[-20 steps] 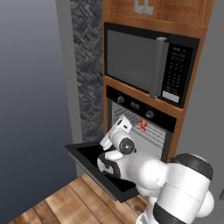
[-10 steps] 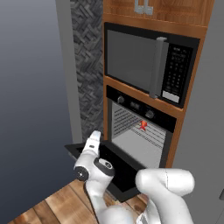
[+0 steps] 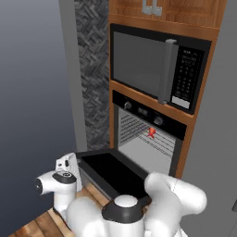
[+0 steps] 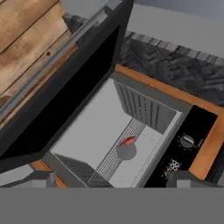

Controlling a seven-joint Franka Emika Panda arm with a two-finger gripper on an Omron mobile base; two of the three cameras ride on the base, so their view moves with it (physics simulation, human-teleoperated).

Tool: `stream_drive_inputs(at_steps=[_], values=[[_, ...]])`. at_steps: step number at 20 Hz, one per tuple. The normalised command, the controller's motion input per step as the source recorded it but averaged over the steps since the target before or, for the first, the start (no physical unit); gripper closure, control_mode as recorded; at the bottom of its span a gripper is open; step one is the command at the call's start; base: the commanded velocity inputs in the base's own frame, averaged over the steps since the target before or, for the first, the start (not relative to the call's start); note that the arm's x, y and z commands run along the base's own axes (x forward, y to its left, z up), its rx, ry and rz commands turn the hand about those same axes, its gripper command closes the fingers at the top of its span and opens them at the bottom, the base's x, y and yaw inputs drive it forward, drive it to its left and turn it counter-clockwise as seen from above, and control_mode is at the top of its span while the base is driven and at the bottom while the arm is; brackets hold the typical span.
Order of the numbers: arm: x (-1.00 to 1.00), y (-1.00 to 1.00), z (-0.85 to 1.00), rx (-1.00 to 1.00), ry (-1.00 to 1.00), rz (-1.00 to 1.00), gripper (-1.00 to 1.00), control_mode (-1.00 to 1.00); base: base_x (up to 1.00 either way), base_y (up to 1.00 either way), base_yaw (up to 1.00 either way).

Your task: Place the fish on the rack of the oven, and slide the rack back inside. Close the oven door.

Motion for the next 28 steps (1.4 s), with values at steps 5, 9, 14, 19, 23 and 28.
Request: stream_drive_inputs(at_steps=[5,9,14,19,23,28], values=[[0.04,0.46,-1.00,-0.53,0.17,-0.33,-1.00,-1.00,0.00,0.00,0.00],[0.05,0.00,-1.00,-0.46,0.00,-0.35,-1.00,-1.00,0.00,0.00,0.00],[0.20,0.00,-1.00,-0.42,0.05,-0.28,-1.00,-1.00,0.00,0.00,0.00],[0.53,-0.06,-1.00,-0.43,0.12,-0.25,-1.00,-1.00,0.00,0.00,0.00],[0.42,-0.07,-0.88,-0.20,-0.05,-0.07,-1.00,-1.00,0.00,0.00,0.00],[0.28,0.00,-1.00,0.10,0.00,0.02,-1.00,-1.00,0.00,0.00,0.00]])
